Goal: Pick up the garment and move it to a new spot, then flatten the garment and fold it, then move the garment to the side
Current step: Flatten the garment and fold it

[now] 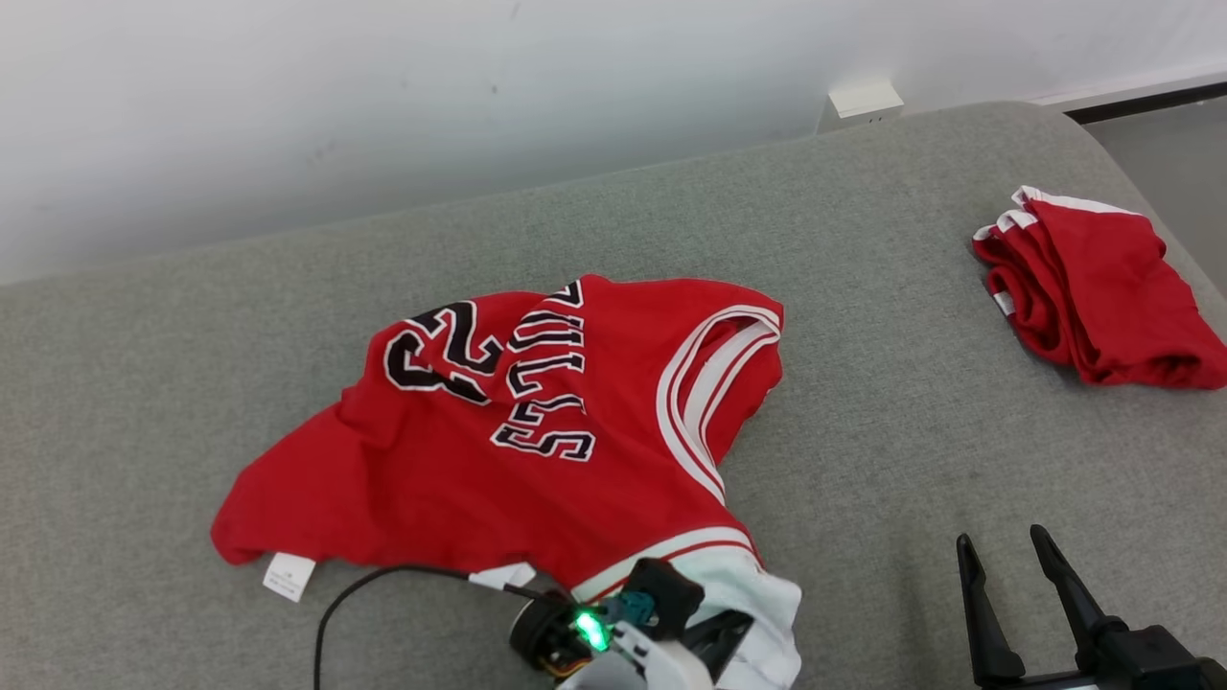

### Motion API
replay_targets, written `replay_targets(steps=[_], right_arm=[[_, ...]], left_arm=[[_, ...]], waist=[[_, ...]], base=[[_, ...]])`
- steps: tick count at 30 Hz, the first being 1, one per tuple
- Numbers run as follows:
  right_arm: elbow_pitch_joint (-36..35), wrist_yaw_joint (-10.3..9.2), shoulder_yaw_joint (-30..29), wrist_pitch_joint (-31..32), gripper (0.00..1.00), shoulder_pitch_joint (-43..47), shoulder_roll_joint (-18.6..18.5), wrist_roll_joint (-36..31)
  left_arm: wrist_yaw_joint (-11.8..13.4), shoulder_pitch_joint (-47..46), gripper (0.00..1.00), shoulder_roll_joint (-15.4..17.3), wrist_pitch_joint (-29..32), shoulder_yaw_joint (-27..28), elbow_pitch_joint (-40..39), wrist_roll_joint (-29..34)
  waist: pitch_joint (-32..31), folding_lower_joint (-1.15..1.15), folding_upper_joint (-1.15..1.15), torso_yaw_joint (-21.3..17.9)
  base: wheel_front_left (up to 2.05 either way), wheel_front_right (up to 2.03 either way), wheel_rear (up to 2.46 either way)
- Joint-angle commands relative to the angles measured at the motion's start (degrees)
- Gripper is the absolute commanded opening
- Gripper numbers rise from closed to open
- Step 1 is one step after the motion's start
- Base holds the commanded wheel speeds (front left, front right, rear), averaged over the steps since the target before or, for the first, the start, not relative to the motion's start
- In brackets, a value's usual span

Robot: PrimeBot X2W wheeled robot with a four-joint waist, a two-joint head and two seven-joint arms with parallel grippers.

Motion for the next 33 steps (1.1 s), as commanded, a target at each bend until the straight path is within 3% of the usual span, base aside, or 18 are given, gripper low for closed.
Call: replay_targets(steps=[1, 6, 12, 13, 15, 20, 25, 33], right_arm=[[0.15, -0.15, 0.03, 0.05, 1.0, -0.35, -0.15, -0.1], [0.54, -0.15, 0.33, 0.06, 1.0, -0.51, -0.15, -0.34], [1.01, -0.15, 0.64, 0.06, 1.0, -0.08, -0.16, -0.07], [1.06, -0.15, 0.63, 0.06, 1.0, -0.05, -0.15, 0.05], [1.11, -0.15, 0.56, 0.06, 1.0, 0.02, -0.15, 0.24], [1.17, -0.15, 0.19, 0.06, 1.0, 0.57, -0.16, 0.45], [-0.01, -0.15, -1.38, 0.06, 1.0, 1.41, -0.15, -0.4], [-4.46, -0.15, -5.31, 0.06, 1.0, 3.22, -0.37, -2.41]], left_arm=[[-0.36, -0.9, 0.0, -0.74, -1.24, 0.25, 0.36, -0.17], [-1.73, -1.66, 0.0, -3.22, -4.51, 0.58, 0.78, -1.24], [-1.65, -0.84, 0.0, -4.3, -4.72, -0.89, 2.53, -2.41], [-1.49, -0.8, 0.11, -4.32, -4.48, -1.18, 2.98, -2.58], [-1.33, -0.91, 1.0, -4.39, -3.87, -1.74, 4.03, -2.67], [-1.12, -1.45, 1.0, -3.96, -3.34, -1.24, 4.22, -3.37], [0.89, 0.24, 1.0, 0.22, -4.0, 0.71, -0.51, -4.48], [10.58, 5.95, 1.0, 10.03, -10.73, 8.44, -14.07, -4.54]], waist=[[-0.17, 0.0, 0.0, 0.03], [-0.74, 0.0, 0.0, -0.02], [-1.22, 0.0, 0.0, 0.03], [-1.22, 0.0, 0.0, 0.1], [-1.3, 0.0, 0.0, 0.34], [-2.49, 0.0, 0.0, 1.24], [-4.54, 0.0, 0.0, 2.51], [-8.52, 0.0, 0.0, 6.1]], base=[[0.0, 0.0, 0.0], [0.0, 0.0, 0.0], [0.0, 0.0, 0.0], [0.0, 0.0, 0.0], [0.0, 0.0, 0.0], [0.0, 0.0, 0.0], [0.0, 0.0, 0.0], [0.0, 0.0, 0.0]])
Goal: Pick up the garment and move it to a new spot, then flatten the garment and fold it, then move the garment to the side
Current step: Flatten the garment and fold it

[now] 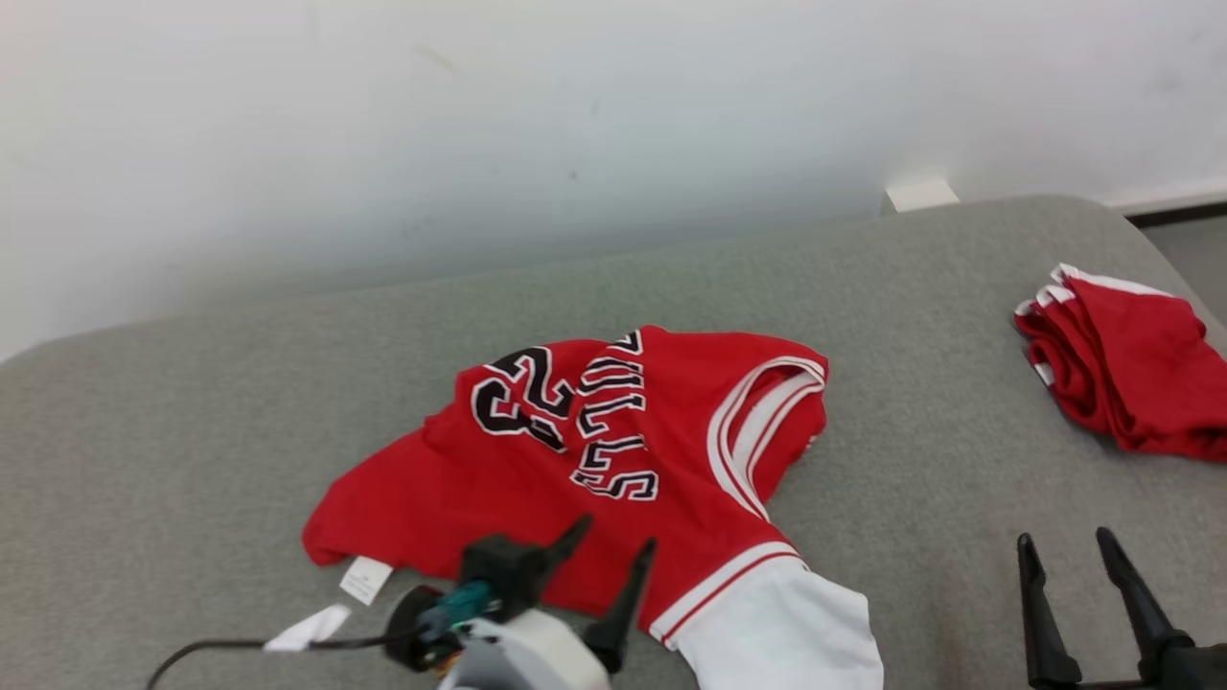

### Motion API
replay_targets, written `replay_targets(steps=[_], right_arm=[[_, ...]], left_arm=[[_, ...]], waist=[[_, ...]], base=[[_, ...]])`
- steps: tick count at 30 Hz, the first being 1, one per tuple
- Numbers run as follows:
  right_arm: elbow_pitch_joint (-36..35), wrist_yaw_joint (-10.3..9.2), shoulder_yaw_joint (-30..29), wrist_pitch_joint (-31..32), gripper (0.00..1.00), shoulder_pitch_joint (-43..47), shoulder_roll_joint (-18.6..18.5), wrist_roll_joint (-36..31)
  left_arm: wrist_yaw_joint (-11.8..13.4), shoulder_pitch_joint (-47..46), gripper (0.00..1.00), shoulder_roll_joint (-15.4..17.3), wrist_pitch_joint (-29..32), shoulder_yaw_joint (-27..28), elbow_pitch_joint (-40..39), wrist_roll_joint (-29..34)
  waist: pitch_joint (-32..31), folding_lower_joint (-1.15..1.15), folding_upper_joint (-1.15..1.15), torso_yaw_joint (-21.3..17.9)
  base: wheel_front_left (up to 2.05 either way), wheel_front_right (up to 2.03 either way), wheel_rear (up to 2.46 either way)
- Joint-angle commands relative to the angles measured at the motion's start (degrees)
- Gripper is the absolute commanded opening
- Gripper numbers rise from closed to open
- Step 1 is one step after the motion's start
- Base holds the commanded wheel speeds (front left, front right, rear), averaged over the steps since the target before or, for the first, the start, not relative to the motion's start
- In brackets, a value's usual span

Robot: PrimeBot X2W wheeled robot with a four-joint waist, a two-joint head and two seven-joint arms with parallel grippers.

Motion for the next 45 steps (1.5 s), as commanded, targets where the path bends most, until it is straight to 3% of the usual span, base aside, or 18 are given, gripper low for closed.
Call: replay_targets(steps=[1, 8, 14, 20, 29, 36, 45], right_arm=[[-1.22, -0.15, -0.75, 0.06, 1.0, 0.85, -0.3, -0.5], [-3.73, -0.15, -0.99, 0.06, 1.0, 2.71, -0.2, 0.07], [-3.46, -0.15, -0.44, 0.07, 1.0, 4.28, -0.13, 0.85], [-2.03, -0.15, 0.07, 0.07, 1.0, 5.26, -0.09, 2.04], [0.11, -0.15, 1.26, 0.06, 1.0, 5.99, -0.08, 3.74], [0.76, -0.15, 1.97, 0.06, 1.0, 5.25, -0.08, 4.24], [0.13, -0.15, 3.23, 0.1, 1.0, 4.49, -0.07, 4.09]], left_arm=[[1.78, 2.35, 1.0, 1.75, -1.29, 1.56, -2.28, 0.07], [7.76, 11.96, 1.0, 7.16, -3.13, 11.26, -9.61, 2.78], [7.84, 22.39, 1.0, 7.21, -3.13, 23.76, -13.22, 10.11], [3.91, 29.65, 1.0, 4.02, -3.15, 32.64, -12.43, 15.72], [-4.85, 34.34, 1.0, -3.52, -3.16, 43.51, -10.54, 24.23], [-9.78, 34.76, 1.0, -7.19, -3.16, 48.03, -9.01, 28.41], [-14.06, 34.34, 1.0, -9.71, -3.15, 51.33, -7.76, 32.06]], waist=[[-1.95, 0.0, 0.0, 1.91], [-4.31, 0.0, 0.0, 5.02], [-5.4, 0.0, 0.0, 7.2], [-6.13, 0.0, 0.0, 8.14], [-7.03, 0.0, 0.0, 8.75], [-7.01, 0.0, 0.0, 8.92], [-6.32, 0.0, 0.0, 8.14]], base=[[0.0, 0.0, 0.0], [0.0, 0.0, 0.0], [0.0, 0.0, 0.0], [0.0, 0.0, 0.0], [0.0, 0.0, 0.0], [0.0, 0.0, 0.0], [0.0, 0.0, 0.0]])
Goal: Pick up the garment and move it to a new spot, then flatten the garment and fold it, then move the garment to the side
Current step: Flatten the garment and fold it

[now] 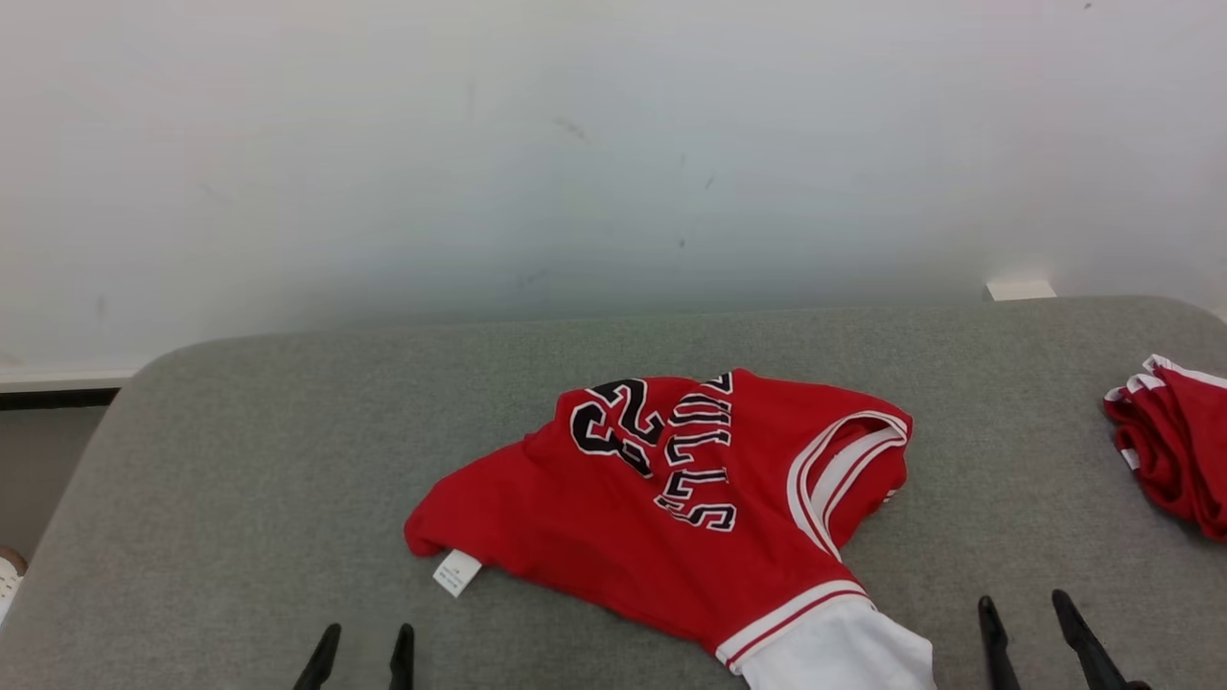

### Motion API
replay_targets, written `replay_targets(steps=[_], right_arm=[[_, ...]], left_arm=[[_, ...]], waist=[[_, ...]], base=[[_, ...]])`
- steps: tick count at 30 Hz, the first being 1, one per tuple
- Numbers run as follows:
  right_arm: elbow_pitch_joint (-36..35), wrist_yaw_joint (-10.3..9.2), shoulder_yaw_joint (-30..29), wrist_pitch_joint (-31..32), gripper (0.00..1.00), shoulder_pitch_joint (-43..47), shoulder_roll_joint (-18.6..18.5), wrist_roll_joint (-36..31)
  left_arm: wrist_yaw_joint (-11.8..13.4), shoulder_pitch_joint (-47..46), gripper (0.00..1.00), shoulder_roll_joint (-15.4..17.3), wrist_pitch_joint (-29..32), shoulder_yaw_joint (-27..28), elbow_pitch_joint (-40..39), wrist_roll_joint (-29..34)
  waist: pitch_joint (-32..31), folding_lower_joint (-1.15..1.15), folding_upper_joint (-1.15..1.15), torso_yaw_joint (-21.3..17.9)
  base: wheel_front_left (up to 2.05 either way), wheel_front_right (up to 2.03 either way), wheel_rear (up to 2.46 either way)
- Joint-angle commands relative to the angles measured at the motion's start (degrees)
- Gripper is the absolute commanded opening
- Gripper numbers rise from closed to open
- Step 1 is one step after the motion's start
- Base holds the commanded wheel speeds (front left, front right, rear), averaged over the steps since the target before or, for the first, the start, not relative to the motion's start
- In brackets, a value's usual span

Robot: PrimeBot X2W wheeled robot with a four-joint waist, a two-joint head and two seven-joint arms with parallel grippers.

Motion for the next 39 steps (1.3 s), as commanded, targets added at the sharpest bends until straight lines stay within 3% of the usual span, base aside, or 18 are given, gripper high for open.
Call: replay_targets(steps=[1, 9, 14, 25, 39], right_arm=[[-0.15, -0.15, 0.49, 0.83, 1.0, -0.47, -0.4, -0.07], [-1.52, -0.14, 7.57, 12.85, 1.0, 1.32, -4.99, 1.21], [-0.52, -0.15, 11.05, 16.7, 1.0, 1.04, -5.42, 2.13], [4.38, -0.15, 13.11, 16.53, 1.0, -5.38, -3.67, 0.85], [7.34, -0.21, 13.96, 14.58, 1.0, -8.64, -4.03, 1.92]], left_arm=[[-0.36, -0.38, 1.0, -0.03, -0.1, 0.15, 0.44, 0.66], [-1.45, -6.97, 1.0, 1.98, 0.79, -0.62, 9.18, 3.12], [-1.58, -13.45, 1.0, 3.25, 1.88, -1.56, 14.04, 4.19], [-2.96, -24.29, 1.0, 5.16, 1.65, -4.21, 22.5, 6.23], [-2.1, -30.65, 1.0, 6.49, 0.56, -5.63, 29.38, 7.46]], waist=[[0.5, 0.0, 0.0, -0.32], [5.28, 0.0, 0.0, -0.6], [9.79, 0.0, 0.0, -0.41], [16.11, 0.0, 0.0, -0.6], [18.58, 0.0, 0.0, -1.56]], base=[[0.0, 0.0, 0.0], [0.0, 0.0, 0.0], [0.0, 0.0, 0.0], [0.0, 0.0, 0.0], [0.0, 0.0, 0.0]])
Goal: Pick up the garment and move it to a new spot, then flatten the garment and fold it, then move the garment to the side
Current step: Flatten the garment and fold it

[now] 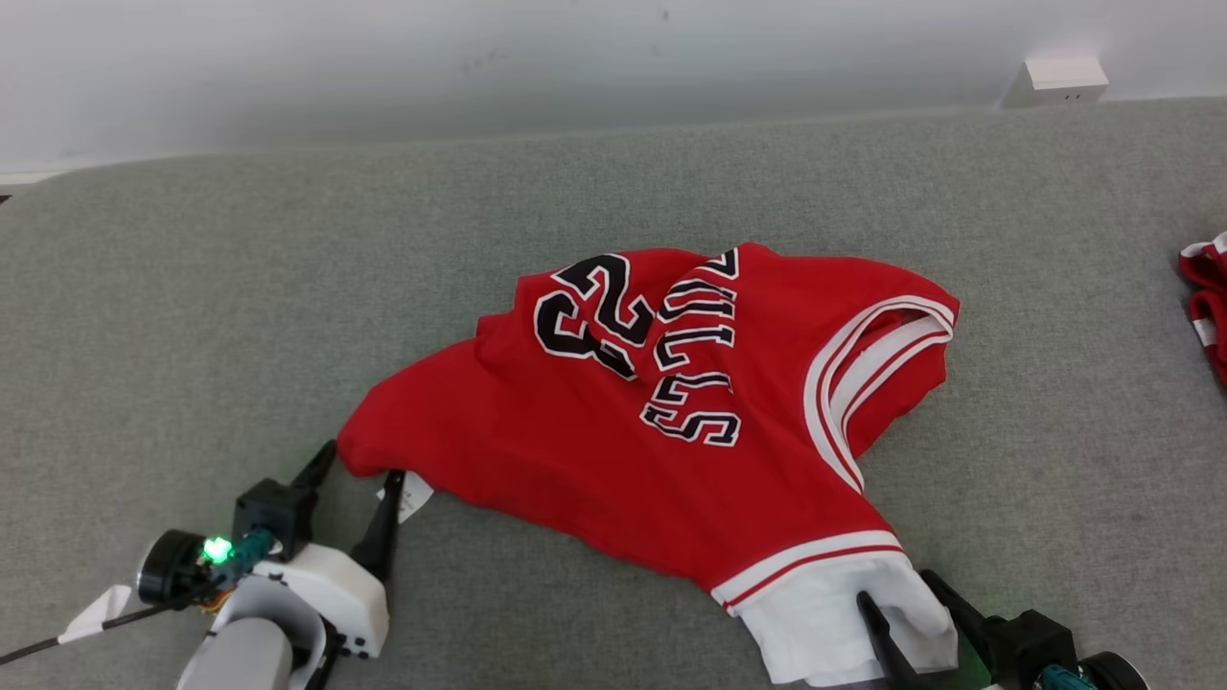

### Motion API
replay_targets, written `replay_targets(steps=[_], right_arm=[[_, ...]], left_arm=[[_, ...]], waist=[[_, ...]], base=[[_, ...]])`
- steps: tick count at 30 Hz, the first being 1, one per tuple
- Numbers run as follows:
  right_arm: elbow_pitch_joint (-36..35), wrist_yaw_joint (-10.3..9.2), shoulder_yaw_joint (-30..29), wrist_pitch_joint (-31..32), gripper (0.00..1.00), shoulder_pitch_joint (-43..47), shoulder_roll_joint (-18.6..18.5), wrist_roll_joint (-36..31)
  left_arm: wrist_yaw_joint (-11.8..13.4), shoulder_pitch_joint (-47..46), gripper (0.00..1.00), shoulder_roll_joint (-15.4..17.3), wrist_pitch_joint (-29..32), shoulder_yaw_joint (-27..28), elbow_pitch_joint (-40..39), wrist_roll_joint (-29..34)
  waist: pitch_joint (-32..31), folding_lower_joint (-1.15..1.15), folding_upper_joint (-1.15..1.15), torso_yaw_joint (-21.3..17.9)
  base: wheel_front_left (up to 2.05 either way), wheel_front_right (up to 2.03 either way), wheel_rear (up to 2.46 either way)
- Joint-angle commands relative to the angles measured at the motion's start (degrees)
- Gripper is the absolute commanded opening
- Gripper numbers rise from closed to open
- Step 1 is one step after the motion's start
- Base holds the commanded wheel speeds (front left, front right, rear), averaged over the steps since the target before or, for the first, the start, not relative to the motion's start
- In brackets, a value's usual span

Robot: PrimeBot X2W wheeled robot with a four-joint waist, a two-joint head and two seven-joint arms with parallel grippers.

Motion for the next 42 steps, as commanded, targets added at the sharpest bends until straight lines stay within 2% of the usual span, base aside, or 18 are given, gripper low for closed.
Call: replay_targets(steps=[1, 6, 7, 9, 10, 11, 12, 17, 21, 22, 23, 24, 26, 29, 30, 31, 37, 42], right_arm=[[2.02, -0.27, -0.11, 0.89, 1.0, -0.32, -0.35, 0.78], [3.32, -0.28, 1.2, 1.79, 1.0, -0.71, -0.15, 1.0], [3.63, -0.28, 2.04, 2.34, 1.0, -0.93, -0.01, 1.32], [4.58, -0.23, 3.94, 3.64, 1.0, -1.27, 0.18, 2.67], [5.01, -0.21, 5.23, 4.42, 0.67, -1.4, 0.16, 3.44], [5.02, -0.02, 6.33, 4.57, 0.04, -1.75, 0.14, 4.6], [4.84, 0.02, 6.64, 4.22, 0.0, -2.13, 0.27, 5.71], [1.77, 0.05, 7.46, 3.49, 0.0, -2.85, -0.25, 11.51], [-5.62, -0.16, 6.01, 3.07, 0.0, -2.27, -2.85, 18.92], [-11.01, -0.15, 4.82, 3.6, 0.0, -1.13, -4.07, 23.08], [-11.01, -0.15, 4.82, 3.6, 0.0, -1.13, -4.07, 23.08], [-17.23, -0.14, 2.96, 4.56, 0.0, -0.17, -5.8, 27.27], [-23.56, -0.15, 0.01, 5.55, 0.0, 0.91, -7.71, 30.77], [-32.02, -0.14, -4.54, 7.71, 0.0, 2.27, -8.98, 35.95], [-32.02, -0.14, -4.54, 7.71, 0.0, 2.27, -8.98, 35.95], [-34.57, -0.14, -6.25, 8.52, 0.0, 2.5, -9.3, 37.6], [-45.57, -0.14, -17.75, 14.04, 0.0, 2.29, -8.26, 45.67], [-53.48, -0.14, -26.59, 19.62, 0.0, -0.16, -5.92, 50.06]], left_arm=[[0.12, -1.09, 1.0, 0.47, 0.05, -0.07, 1.09, 0.39], [-0.23, -3.04, 1.0, 0.21, -0.19, -0.75, 3.37, 0.34], [-0.37, -3.38, 0.5, 0.17, -0.19, -0.9, 3.92, 0.26], [-0.41, -3.94, 0.0, 0.06, -0.21, -1.07, 4.76, 0.01], [-0.55, -4.09, 0.0, 0.09, -0.26, -1.25, 5.11, 0.02], [-0.7, -4.21, 0.0, 0.11, -0.29, -1.39, 5.41, -0.04], [-0.81, -4.28, 0.0, 0.13, -0.32, -1.54, 5.64, -0.13], [-1.35, -3.66, 0.0, 0.51, -0.39, -1.85, 5.98, -1.08], [-1.98, -1.95, 0.0, 1.48, 0.4, -1.46, 4.02, -2.51], [-2.37, -0.91, 0.0, 2.57, 2.1, -1.49, 1.51, -3.46], [-2.37, -0.91, 0.0, 2.57, 2.1, -1.49, 1.51, -3.46], [-2.74, 0.37, 0.0, 3.83, 4.7, -1.61, -2.18, -4.74], [-2.89, 2.25, 0.0, 4.67, 8.93, -2.09, -8.08, -5.94], [-3.13, 5.33, 0.0, 6.75, 16.77, -2.29, -19.41, -8.38], [-3.13, 5.33, 0.0, 6.75, 16.77, -2.29, -19.41, -8.38], [-3.18, 6.45, 0.0, 7.44, 19.44, -2.31, -23.66, -9.42], [-3.35, 11.61, 0.0, 11.17, 34.44, -2.32, -49.28, -15.98], [-3.29, 10.81, 0.0, 15.01, 44.47, -1.39, -67.43, -20.95]], waist=[[0.47, 0.0, 0.0, -0.23], [0.93, 0.0, 0.0, -0.53], [0.98, 0.0, 0.0, -0.6], [0.9, 0.0, 0.0, -0.71], [0.75, 0.0, 0.0, -0.73], [0.57, 0.0, 0.0, -0.73], [0.26, 0.0, 0.0, -0.71], [-1.44, 0.0, 0.0, -0.8], [-3.91, 0.0, 0.0, -0.9], [-5.28, 0.0, 0.0, -0.91], [-5.28, 0.0, 0.0, -0.91], [-6.6, 0.0, 0.0, -0.82], [-8.18, 0.0, 0.0, -0.67], [-10.55, 0.0, 0.0, -0.4], [-10.55, 0.0, 0.0, -0.4], [-11.1, 0.0, 0.0, -0.3], [-14.75, 0.0, 0.0, 0.03], [-15.51, 0.0, 0.0, 0.25]], base=[[0.0, 0.0, 0.0], [0.0, 0.0, 0.0], [0.0, 0.0, 0.0], [0.0, 0.0, 0.0], [0.0, 0.0, 0.0], [0.0, 0.0, 0.0], [0.0, 0.0, 0.0], [0.0, 0.0, 0.0], [0.0, 0.0, 0.0], [0.0, 0.0, 0.0], [0.0, 0.0, 0.0], [0.0, 0.0, 0.0], [0.0, 0.0, 0.0], [0.0, 0.0, 0.0], [0.0, 0.0, 0.0], [0.0, 0.0, 0.0], [0.0, 0.0, 0.0], [0.0, 0.0, 0.0]])
